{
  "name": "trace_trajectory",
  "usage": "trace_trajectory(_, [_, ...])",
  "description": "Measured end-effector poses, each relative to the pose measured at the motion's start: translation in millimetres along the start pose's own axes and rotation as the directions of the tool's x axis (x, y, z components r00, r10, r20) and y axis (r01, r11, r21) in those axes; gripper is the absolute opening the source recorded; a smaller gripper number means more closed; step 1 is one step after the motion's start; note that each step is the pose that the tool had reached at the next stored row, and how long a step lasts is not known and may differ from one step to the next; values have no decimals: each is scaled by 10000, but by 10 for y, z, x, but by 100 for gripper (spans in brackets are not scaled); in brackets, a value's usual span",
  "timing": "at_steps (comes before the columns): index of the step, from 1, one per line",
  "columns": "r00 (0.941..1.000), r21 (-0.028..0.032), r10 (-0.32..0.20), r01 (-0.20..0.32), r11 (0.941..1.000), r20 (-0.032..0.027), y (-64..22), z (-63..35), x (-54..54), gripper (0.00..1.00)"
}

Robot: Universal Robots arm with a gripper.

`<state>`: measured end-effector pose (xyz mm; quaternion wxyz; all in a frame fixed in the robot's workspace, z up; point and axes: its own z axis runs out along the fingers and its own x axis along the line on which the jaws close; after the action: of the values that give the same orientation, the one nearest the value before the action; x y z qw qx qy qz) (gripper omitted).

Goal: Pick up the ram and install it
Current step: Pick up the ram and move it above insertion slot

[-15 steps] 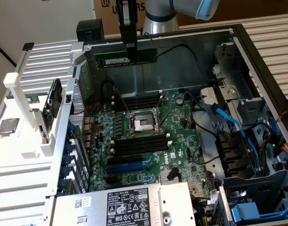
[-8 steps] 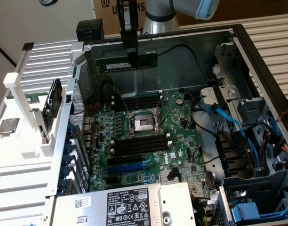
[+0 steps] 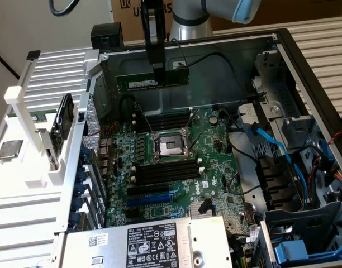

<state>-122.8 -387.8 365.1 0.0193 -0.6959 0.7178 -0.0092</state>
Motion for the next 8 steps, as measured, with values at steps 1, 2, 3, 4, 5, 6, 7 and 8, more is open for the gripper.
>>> trace_trajectory(1, [10000, 7, 1, -1, 10000, -1, -1, 18, 0, 13])
trace_trajectory(2, [10000, 22, 0, 0, 10000, 1, -4, 53, 1, 13])
trace_trajectory(3, [10000, 35, 0, 0, 10000, 1, -6, 89, 1, 13])
trace_trajectory(4, [10000, 40, 0, 0, 10000, 1, -7, 108, 1, 13])
trace_trajectory(5, [10000, 50, -1, 1, 10000, 1, -9, 145, 2, 13])
trace_trajectory(6, [10000, 51, 0, 0, 10000, 2, -9, 164, 2, 13])
trace_trajectory(7, [10000, 52, -2, 2, 10000, 2, -15, 199, 3, 13])
trace_trajectory(8, [10000, 52, 0, 0, 10000, 2, -21, 237, 3, 13])
